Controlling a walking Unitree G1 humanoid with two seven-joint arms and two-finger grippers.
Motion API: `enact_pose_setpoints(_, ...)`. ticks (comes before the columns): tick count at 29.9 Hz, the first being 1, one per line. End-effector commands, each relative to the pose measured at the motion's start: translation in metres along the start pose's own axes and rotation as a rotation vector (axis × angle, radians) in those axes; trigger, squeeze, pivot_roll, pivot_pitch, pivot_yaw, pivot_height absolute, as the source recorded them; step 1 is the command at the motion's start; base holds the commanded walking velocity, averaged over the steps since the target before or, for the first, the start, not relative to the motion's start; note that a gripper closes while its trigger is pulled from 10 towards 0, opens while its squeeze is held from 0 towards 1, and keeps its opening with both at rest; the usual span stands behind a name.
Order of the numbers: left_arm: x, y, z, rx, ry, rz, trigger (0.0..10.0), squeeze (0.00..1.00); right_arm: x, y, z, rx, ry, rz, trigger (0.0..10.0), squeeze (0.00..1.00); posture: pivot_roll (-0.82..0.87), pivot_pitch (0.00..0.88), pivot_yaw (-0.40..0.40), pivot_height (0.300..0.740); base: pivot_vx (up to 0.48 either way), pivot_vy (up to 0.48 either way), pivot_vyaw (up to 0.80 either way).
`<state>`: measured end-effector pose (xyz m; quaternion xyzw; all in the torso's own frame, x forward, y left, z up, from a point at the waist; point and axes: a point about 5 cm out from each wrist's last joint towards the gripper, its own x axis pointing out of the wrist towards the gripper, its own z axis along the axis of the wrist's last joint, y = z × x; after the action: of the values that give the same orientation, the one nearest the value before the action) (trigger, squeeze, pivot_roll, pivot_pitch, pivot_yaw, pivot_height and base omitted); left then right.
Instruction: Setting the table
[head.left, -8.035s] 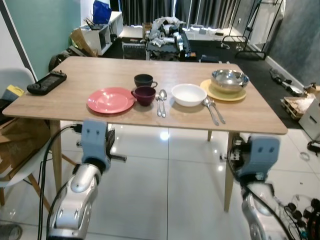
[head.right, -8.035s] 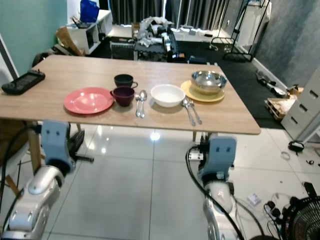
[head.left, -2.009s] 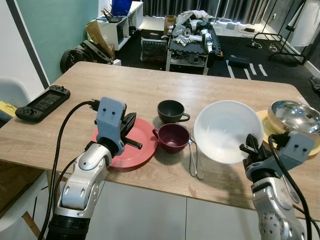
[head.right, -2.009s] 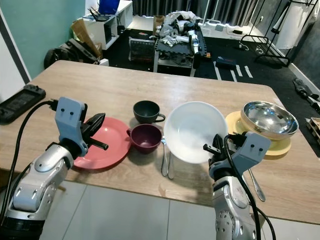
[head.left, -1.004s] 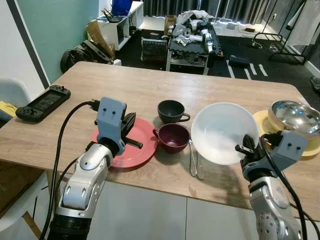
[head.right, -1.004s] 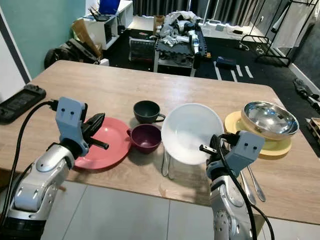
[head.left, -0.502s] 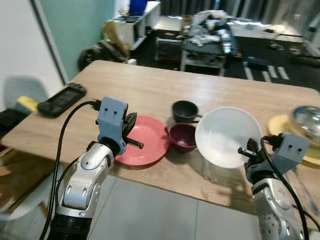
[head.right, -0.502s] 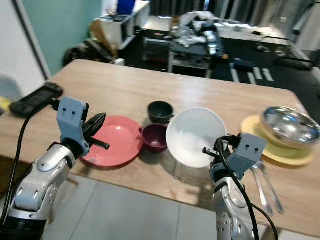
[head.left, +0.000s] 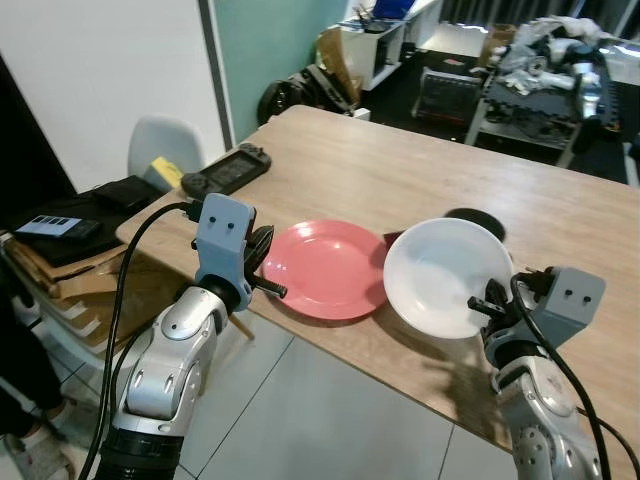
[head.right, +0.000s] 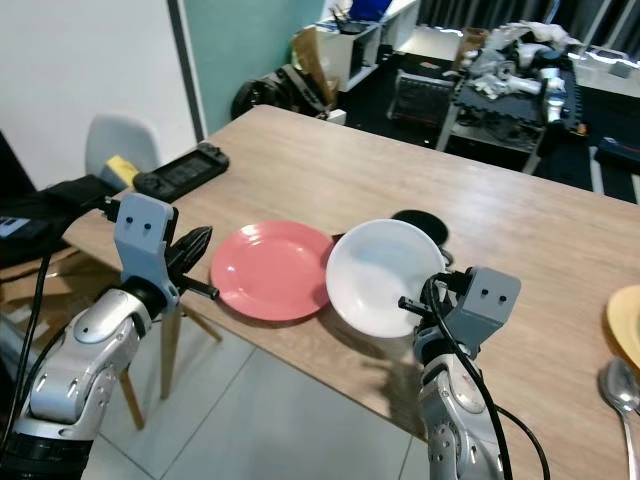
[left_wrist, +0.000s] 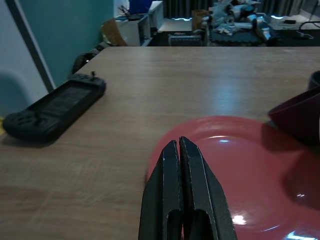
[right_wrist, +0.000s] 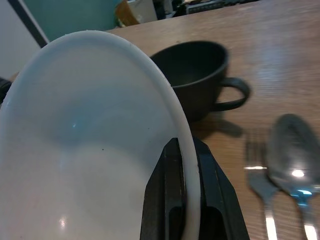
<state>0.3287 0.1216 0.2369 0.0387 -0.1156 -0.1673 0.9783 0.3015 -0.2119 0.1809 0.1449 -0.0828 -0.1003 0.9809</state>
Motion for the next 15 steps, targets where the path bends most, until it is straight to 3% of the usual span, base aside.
enact_pose_setpoints(1,-0.0015,0.0008,-0.0077,0.005,0.029,0.002,10.0,0.00,-0.0005,-0.0032,-0.0004,0.026,0.003,-0.020,10.0,0.00,0.11,0.098,0.061,0.740,0.000,0.000,0.00)
enact_pose_setpoints(4,-0.0016,0.0009,-0.0079,0.005,0.030,0.002,10.0,0.00,0.0002,-0.0056,0.0005,0.067,-0.003,-0.041,10.0,0.00,0.11,0.097,0.061,0.740,0.000,0.000,0.00)
enact_pose_setpoints(11,-0.0014,0.0013,-0.0087,0.008,0.033,0.003,10.0,0.00,0.0003,-0.0080,-0.0008,0.055,0.002,-0.053,10.0,0.00,0.11,0.097,0.061,0.740,0.000,0.000,0.00)
enact_pose_setpoints(15,-0.0012,0.0021,-0.0094,0.010,0.038,0.007,10.0,0.00,-0.0006,-0.0080,-0.0039,0.076,0.024,-0.062,10.0,0.00,0.11,0.101,0.063,0.740,0.000,0.000,-0.80)
